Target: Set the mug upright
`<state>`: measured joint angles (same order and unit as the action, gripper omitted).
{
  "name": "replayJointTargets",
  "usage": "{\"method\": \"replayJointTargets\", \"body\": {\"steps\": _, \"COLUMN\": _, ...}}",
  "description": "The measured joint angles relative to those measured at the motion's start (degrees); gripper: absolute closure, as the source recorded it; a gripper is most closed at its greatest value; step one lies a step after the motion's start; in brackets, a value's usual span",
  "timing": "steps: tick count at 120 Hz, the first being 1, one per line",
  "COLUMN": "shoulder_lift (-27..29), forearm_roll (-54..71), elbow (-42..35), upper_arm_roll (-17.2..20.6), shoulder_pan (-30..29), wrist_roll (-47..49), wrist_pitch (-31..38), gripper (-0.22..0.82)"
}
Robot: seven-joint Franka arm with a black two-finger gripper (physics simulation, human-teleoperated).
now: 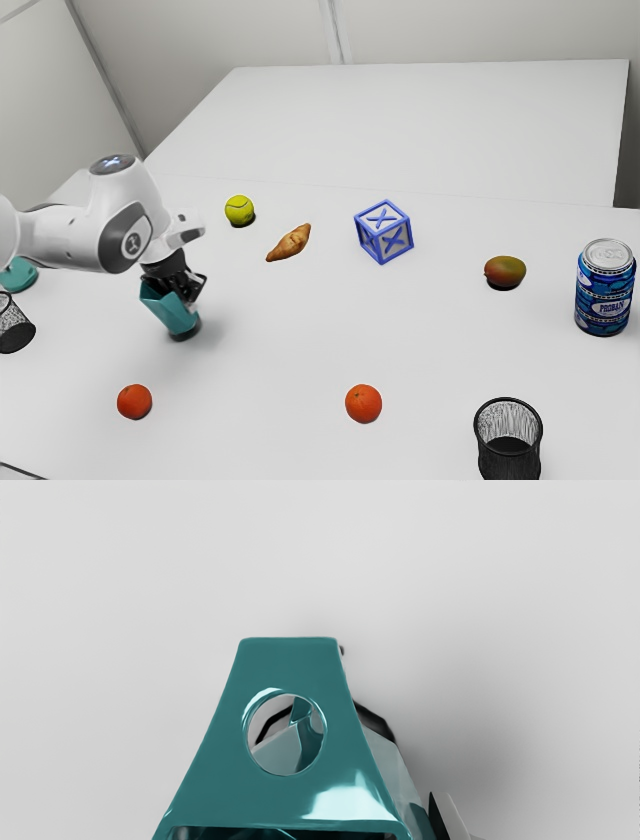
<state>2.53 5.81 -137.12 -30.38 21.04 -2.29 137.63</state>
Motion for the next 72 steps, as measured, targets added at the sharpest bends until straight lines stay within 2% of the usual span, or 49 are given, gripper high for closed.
{"method": "replayJointTargets", "body": {"steps": 31, "shoulder_lift": -2.5, "forearm_roll": -0.3, "elbow": 0.1, "upper_arm_roll": 0.7, "shoulder_pan": -0.5, "wrist_roll": 3.9, "wrist_pitch": 1.4, "gripper": 0.78}}
{"method": "replayJointTargets", "body": {"steps": 45, "shoulder_lift": -3.7, "forearm_roll": -0.5, "elbow": 0.2, "upper_arm_roll": -0.6, "shoulder_pan": 1.1, "wrist_roll": 5.1, "wrist_pitch": 1.8, "gripper": 0.77}}
{"method": "replayJointTargets", "body": {"steps": 63, "shoulder_lift": -4.1, "forearm_roll": -1.0, "elbow": 0.5, "upper_arm_roll": -0.2, "shoulder_pan": 1.5, "wrist_roll": 5.2, "wrist_pitch": 1.8, "gripper": 0.43}}
{"method": "replayJointTargets", "body": {"steps": 72, "shoulder_lift": -4.1, "forearm_roll": -1.1, "elbow": 0.7, "upper_arm_roll": -0.2, "shoulder_pan": 1.6, "wrist_roll": 5.2, "wrist_pitch": 1.8, "gripper": 0.30}}
